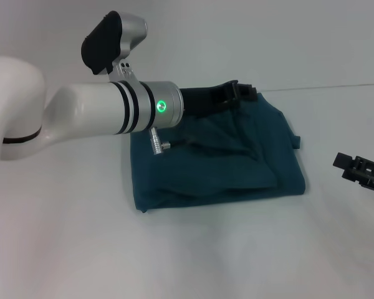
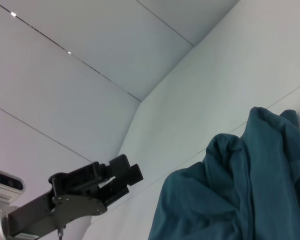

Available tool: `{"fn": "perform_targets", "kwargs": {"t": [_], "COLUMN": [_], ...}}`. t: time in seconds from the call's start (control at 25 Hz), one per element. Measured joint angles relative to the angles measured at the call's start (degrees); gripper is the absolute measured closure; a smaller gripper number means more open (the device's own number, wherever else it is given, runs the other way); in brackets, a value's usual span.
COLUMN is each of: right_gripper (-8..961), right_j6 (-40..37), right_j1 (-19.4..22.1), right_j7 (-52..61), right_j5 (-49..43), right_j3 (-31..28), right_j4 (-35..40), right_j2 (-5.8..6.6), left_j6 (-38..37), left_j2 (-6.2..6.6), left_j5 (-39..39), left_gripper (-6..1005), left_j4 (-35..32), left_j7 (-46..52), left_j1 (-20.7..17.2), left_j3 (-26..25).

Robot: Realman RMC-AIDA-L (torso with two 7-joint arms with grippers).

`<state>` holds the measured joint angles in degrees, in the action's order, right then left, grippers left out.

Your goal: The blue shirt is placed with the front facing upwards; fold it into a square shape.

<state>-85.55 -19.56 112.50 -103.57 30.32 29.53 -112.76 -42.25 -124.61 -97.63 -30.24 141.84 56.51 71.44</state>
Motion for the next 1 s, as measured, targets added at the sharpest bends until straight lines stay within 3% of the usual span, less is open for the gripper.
{"fn": "perform_targets", "kwargs": {"t": [0.2, 0.36, 0.52, 0.64, 0.8, 1.0], "right_gripper": [108, 109, 110, 111, 112, 114], "right_j6": [0.04, 0.03, 0.00, 0.05, -0.08, -0.49], "right_j1": [-0.03, -0.07, -0.19, -0.30, -0.78, -2.13], "right_j7": [0.04, 0.10, 0.22, 0.39, 0.69, 1.66], "right_j5": [-0.05, -0.08, -0.64, -1.36, -2.89, -5.56], "right_j3": [0.00, 0.00, 0.00, -0.01, 0.00, 0.00], "right_j4": [0.00, 0.00, 0.01, 0.24, 0.72, 0.83], "right_j2": [0.00, 0.00, 0.40, 0.73, 1.23, 2.15], "left_j6": [-2.36, -6.48, -13.66, -20.69, -25.61, -28.15], "left_j2": [0.56, 1.10, 2.33, 4.53, 4.93, 5.13], "left_j5": [2.54, 3.09, 2.73, 0.95, -8.41, -18.82], "left_gripper": [592, 444, 448, 451, 454, 459], "left_j4": [-0.89, -5.55, -10.18, -10.37, -9.92, -10.17], "left_j7": [-2.72, -3.15, -3.45, -3.20, -1.34, 0.20], "left_j1": [-1.11, -5.66, -10.97, -13.91, -16.15, -16.95], "left_j3": [-0.65, -2.04, -5.29, -9.61, -16.78, -20.25]}}
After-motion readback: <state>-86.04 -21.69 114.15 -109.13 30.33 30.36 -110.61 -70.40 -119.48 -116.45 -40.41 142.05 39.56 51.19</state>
